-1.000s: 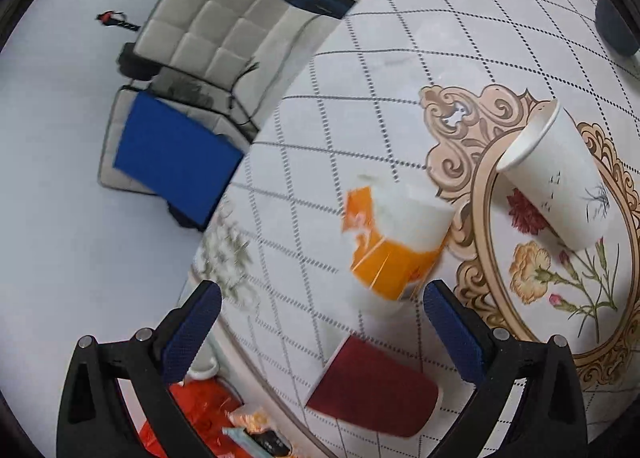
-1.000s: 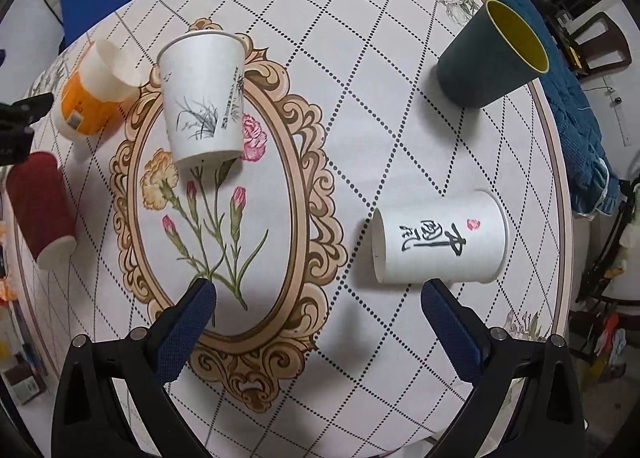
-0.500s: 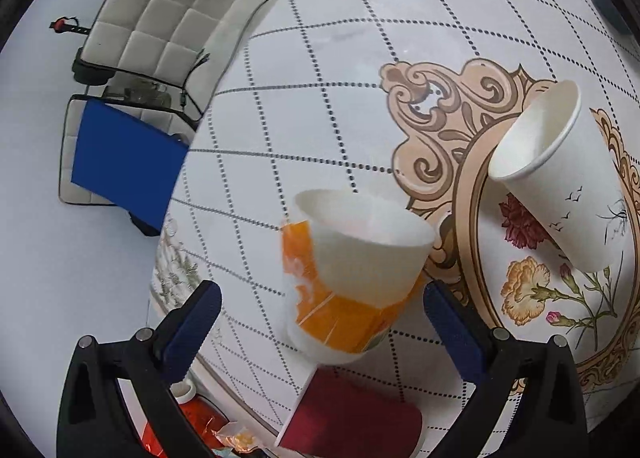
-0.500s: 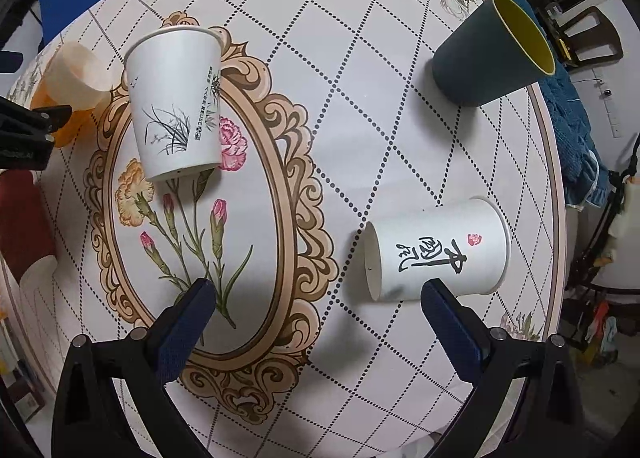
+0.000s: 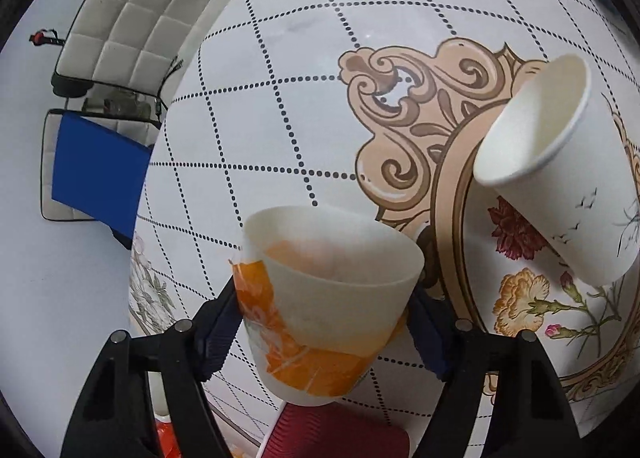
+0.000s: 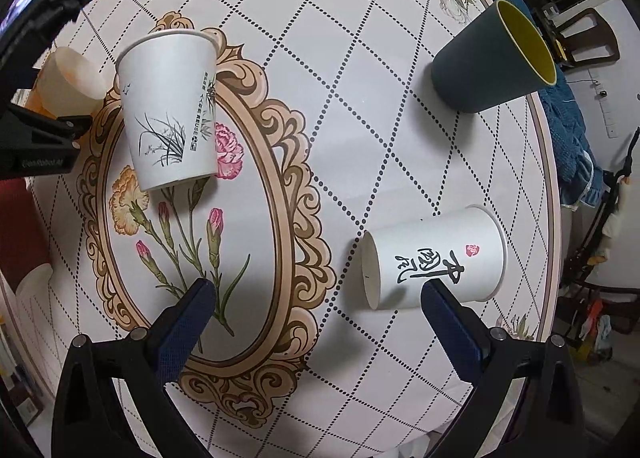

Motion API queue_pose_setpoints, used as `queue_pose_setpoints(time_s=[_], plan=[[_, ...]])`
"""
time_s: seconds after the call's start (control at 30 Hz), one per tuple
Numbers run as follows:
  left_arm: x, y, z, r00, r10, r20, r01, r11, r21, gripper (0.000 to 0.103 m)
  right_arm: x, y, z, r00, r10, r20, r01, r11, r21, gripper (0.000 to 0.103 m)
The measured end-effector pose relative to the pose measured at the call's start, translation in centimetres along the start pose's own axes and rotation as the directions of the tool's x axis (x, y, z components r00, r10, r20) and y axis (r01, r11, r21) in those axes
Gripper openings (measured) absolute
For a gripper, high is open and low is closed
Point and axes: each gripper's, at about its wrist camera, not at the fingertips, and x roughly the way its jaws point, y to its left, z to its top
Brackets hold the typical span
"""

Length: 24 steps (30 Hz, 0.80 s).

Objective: Flip cup upside down
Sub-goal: 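Lift the cup with the left tool and rotate it open end up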

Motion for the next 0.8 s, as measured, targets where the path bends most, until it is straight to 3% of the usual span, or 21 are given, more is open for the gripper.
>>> queue_pose_setpoints(time_s=[0.47, 0.8], plan=[[-3.8, 2.0, -3.1, 0.998, -0.053, 0.033, 0.058, 0.984, -0.168, 0.073, -1.3, 0.5, -1.7, 0.999, 0.027, 0.018, -0.027, 1.0, 0.004, 0.103], [-8.4, 1.1, -8.8, 0.991, -0.13, 0.037, 0.134, 0.927, -0.351, 0.073, -2.6, -0.7, -5.3, 0.997, 0.068, 0.036, -0.067, 0.997, -0.031, 0.103]])
